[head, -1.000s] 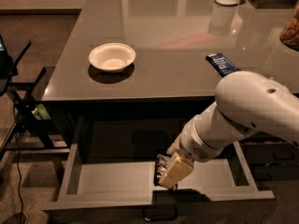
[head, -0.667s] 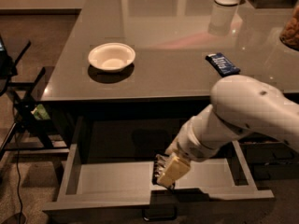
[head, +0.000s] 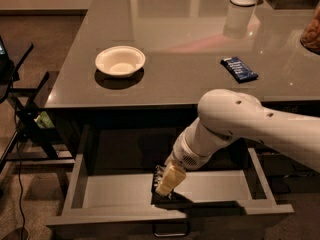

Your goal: Place rxbar chocolate into top drawer

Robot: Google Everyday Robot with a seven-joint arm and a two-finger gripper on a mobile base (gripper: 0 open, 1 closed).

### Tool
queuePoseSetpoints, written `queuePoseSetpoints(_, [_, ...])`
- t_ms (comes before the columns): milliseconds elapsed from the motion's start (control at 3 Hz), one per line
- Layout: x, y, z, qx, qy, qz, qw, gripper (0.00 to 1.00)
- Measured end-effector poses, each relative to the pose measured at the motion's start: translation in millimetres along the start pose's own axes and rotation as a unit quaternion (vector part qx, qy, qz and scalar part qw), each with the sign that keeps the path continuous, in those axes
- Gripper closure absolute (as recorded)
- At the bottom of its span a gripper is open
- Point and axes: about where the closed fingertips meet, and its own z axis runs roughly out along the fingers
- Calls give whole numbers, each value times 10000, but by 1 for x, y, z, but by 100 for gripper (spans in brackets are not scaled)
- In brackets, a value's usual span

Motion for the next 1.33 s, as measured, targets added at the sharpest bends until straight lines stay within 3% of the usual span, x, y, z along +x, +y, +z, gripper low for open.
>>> queuePoseSetpoints(1000, [28,-29,38,187,-193,151,9995,100])
queuePoseSetpoints(1333, [8,-49,43,269,-221,71,9994,100])
